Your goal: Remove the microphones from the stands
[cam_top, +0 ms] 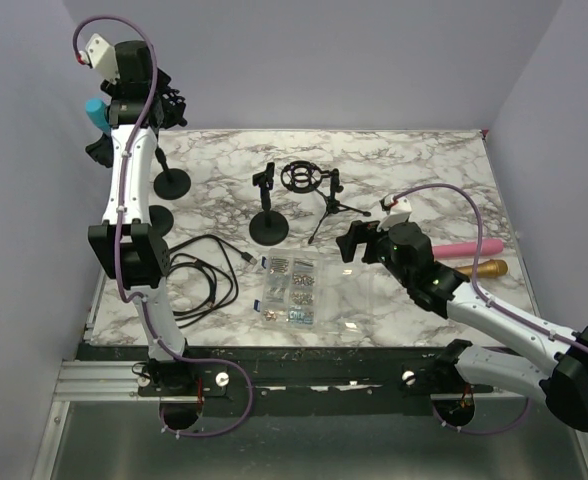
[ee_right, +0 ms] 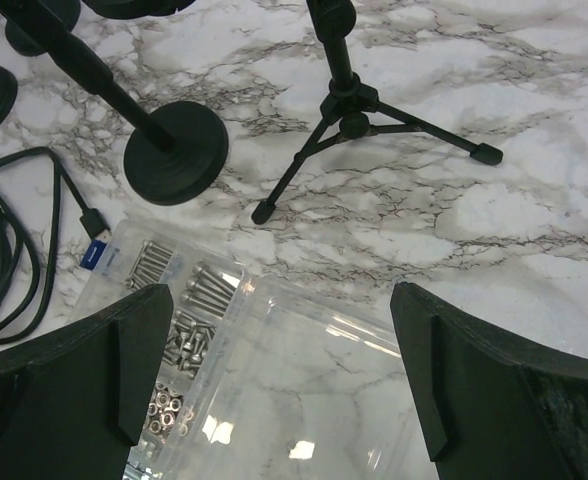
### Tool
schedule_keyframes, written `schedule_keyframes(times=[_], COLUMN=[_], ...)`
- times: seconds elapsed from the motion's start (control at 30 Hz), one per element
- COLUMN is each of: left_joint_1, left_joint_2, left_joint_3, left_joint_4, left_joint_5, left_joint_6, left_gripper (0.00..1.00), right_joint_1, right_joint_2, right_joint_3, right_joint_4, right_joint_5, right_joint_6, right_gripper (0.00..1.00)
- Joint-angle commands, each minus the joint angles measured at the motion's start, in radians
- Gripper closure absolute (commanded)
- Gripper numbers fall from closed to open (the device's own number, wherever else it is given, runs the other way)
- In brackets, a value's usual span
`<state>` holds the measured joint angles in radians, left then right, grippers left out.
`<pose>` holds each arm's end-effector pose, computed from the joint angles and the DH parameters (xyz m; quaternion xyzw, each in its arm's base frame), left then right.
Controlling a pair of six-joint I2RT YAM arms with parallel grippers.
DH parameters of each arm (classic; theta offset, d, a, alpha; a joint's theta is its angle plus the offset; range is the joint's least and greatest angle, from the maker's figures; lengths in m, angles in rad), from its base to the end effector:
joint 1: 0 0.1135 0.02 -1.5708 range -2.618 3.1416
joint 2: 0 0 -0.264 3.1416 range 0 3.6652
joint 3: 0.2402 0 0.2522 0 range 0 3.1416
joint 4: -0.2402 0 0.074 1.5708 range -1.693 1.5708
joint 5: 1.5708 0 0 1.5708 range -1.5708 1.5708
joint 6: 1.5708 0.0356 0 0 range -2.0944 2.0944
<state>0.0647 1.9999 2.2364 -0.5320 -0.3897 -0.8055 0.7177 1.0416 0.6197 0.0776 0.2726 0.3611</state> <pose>0.4544 0.0430 0.4381 -0.4368 0.6663 -0.0664 0.6007 0.1846 0.1484 0.2593 -0.0667 0.8112 0.1975 0.5463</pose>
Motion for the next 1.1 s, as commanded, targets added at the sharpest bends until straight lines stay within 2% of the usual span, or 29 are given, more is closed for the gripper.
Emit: schedule_keyframes(times=[0.0, 0.1, 0.2, 0.37, 0.5, 0.67, 0.8, 1.07], left_joint_1=[-0.017, -0.023, -0.036, -0.042, -0.043, -0.043, -0.042, -0.044], left_joint_2=[0.007, -0.009, -0.041, -0.069, -0.098, -0.129, -0.138, -0.175], left_joint_3=[0.028, 0.002, -0.041, -0.049, -0.056, -0.050, -0.011, 0.029], left_joint_4=[0.050, 0.089, 0.133, 0.158, 0.157, 0.179, 0.197, 0.199], left_joint_5=[-0.015, 0.018, 0.048, 0.119, 0.116, 0.090, 0.085, 0.058], left_joint_6=[0.046, 0.080, 0.122, 0.174, 0.206, 0.306, 0.409, 0.474], left_gripper=[0.49, 0.65, 0.76, 0.85, 0.95, 1.00, 1.00, 1.00], right_joint_1=[-0.006, -0.006, -0.007, -0.007, -0.006, -0.006, -0.006, -0.006], right_joint_2=[-0.004, -0.016, -0.029, -0.041, -0.058, -0.087, -0.103, -0.101], right_joint_3=[0.026, 0.034, 0.034, 0.033, 0.032, 0.044, 0.051, 0.067], right_joint_4=[0.026, 0.017, 0.018, 0.006, -0.004, -0.030, -0.050, -0.068], right_joint_5=[0.026, 0.016, 0.017, 0.014, 0.007, -0.008, -0.026, -0.048], right_joint_6=[-0.018, -0.018, -0.018, -0.011, 0.006, 0.028, 0.039, 0.062], right_gripper=[0.00, 0.00, 0.00, 0.00, 0.00, 0.00, 0.00, 0.00])
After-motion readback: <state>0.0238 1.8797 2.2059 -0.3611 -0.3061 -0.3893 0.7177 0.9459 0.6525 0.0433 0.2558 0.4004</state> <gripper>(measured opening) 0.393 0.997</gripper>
